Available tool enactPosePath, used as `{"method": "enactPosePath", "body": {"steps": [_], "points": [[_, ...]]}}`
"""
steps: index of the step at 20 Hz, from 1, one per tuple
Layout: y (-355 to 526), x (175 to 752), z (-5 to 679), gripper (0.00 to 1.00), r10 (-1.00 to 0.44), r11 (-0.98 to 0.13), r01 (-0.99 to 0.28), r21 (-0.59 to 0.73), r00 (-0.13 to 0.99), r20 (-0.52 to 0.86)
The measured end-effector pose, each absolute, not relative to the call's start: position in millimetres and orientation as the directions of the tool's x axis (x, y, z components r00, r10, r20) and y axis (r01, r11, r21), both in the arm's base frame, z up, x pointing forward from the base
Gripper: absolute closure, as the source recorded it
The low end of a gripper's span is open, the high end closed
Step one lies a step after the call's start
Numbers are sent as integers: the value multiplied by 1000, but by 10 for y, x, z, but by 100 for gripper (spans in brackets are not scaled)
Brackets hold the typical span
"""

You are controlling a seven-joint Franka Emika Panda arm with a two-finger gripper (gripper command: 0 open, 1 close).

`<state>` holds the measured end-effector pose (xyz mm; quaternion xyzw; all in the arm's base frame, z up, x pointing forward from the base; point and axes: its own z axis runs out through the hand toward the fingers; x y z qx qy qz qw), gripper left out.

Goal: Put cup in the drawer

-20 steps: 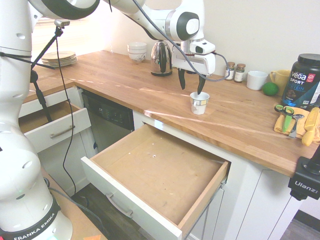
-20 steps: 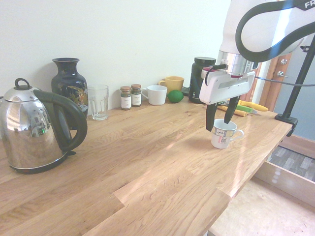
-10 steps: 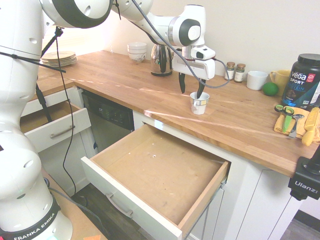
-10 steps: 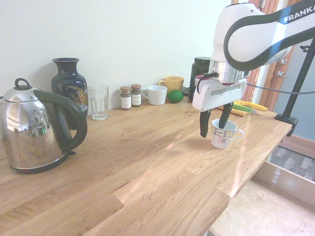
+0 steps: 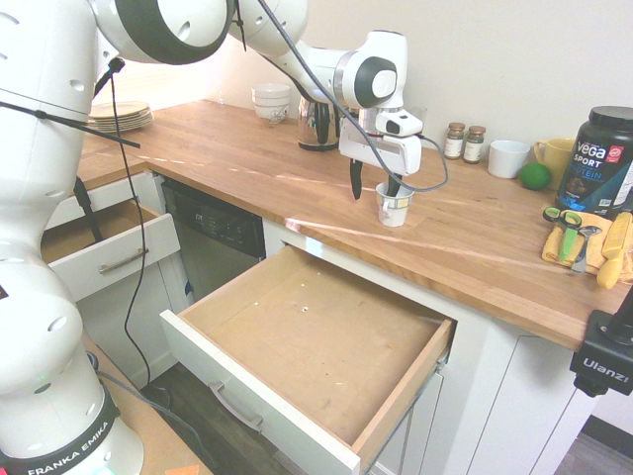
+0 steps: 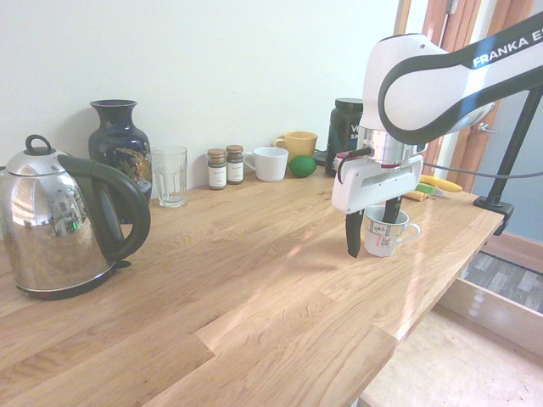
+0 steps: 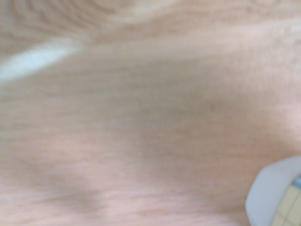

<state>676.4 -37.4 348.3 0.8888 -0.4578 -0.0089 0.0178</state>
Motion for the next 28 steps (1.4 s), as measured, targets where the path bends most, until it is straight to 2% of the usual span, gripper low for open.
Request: {"method": "enactPosePath", "body": {"steps": [3, 4, 28], "points": [[-393, 6752, 3460, 0, -816, -578, -815, 44, 578, -1], [-398, 6750, 3456, 100, -816, -577, -815, 44, 578, -1], [-408, 6716, 3373, 100, -817, -576, -816, 49, 577, -4]]}}
